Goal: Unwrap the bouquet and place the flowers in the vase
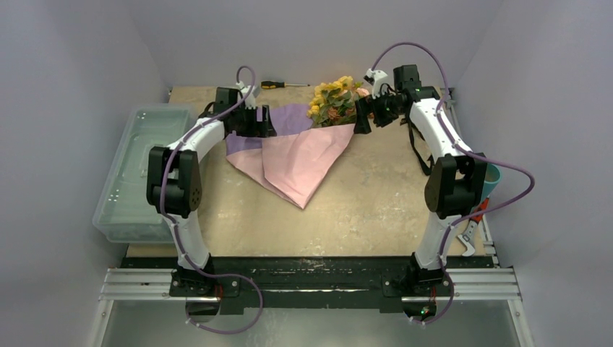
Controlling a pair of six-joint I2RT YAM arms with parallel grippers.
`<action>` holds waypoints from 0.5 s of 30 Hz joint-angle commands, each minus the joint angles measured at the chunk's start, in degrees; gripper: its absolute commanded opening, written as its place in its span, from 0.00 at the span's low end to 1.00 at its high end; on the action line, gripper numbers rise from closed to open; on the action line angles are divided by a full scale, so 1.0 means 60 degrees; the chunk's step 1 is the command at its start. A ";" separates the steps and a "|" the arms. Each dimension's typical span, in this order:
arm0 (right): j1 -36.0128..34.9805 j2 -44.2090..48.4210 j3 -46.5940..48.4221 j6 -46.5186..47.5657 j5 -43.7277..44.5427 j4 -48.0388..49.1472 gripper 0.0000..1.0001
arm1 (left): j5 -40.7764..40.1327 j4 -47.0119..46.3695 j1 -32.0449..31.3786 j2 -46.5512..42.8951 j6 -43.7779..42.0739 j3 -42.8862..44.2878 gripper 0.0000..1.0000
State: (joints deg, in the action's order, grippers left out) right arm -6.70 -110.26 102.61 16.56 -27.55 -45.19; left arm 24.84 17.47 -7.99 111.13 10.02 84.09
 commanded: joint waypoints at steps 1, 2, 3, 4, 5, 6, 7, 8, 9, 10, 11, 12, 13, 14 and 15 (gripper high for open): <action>-0.0023 0.0362 -0.0005 -0.0083 -0.0163 0.0245 0.98 | 0.0539 -0.0437 0.0003 0.0194 0.0373 0.0056 0.82; -0.0020 0.0390 0.0001 -0.0147 -0.0223 0.0304 0.98 | 0.0579 -0.0473 -0.0032 0.0220 0.0427 0.0048 0.82; -0.0023 0.0419 -0.0013 -0.0208 -0.0278 0.0391 0.98 | 0.0590 -0.0504 -0.0062 0.0255 0.0445 0.0074 0.81; -0.0018 0.0441 -0.0016 -0.0296 -0.0337 0.0459 0.98 | 0.0564 -0.0522 -0.0117 0.0286 0.0445 0.0101 0.81; -0.0021 0.0457 -0.0008 -0.0360 -0.0364 0.0513 0.98 | 0.0548 -0.0532 -0.0170 0.0310 0.0440 0.0125 0.80; -0.0018 0.0464 0.0015 -0.0441 -0.0373 0.0550 0.98 | 0.0500 -0.0544 -0.0220 0.0313 0.0449 0.0133 0.80; -0.0014 0.0482 0.0055 -0.0488 -0.0394 0.0558 0.98 | 0.0450 -0.0569 -0.0271 0.0316 0.0444 0.0147 0.80; -0.0017 0.0497 0.0089 -0.0533 -0.0420 0.0559 0.98 | 0.0431 -0.0602 -0.0310 0.0329 0.0447 0.0149 0.79; -0.0023 0.0546 0.0095 -0.0577 -0.0460 0.0577 0.98 | 0.0397 -0.0622 -0.0348 0.0334 0.0447 0.0149 0.79; -0.0022 0.0600 0.0105 -0.0610 -0.0513 0.0609 0.98 | 0.0357 -0.0654 -0.0373 0.0338 0.0471 0.0142 0.78; -0.0015 0.0662 0.0084 -0.0643 -0.0551 0.0648 0.98 | 0.0344 -0.0711 -0.0381 0.0357 0.0515 0.0115 0.77; -0.0025 0.0728 0.0051 -0.0693 -0.0574 0.0715 0.98 | 0.0330 -0.0759 -0.0393 0.0402 0.0524 0.0114 0.77; -0.0022 0.0793 0.0012 -0.0751 -0.0597 0.0826 0.98 | 0.0344 -0.0783 -0.0397 0.0449 0.0539 0.0123 0.76; -0.0020 0.0860 -0.0021 -0.0785 -0.0631 0.0860 0.98 | 0.0368 -0.0812 -0.0410 0.0477 0.0563 0.0124 0.75; -0.0012 0.0901 -0.0063 -0.0834 -0.0673 0.0949 0.98 | 0.0408 -0.0806 -0.0443 0.0541 0.0570 0.0146 0.73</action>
State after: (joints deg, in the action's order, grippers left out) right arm -6.70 -109.82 102.54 13.43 -29.52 -42.70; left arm 26.39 15.49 -10.31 113.16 12.27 84.09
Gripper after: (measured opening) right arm 0.983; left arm 0.753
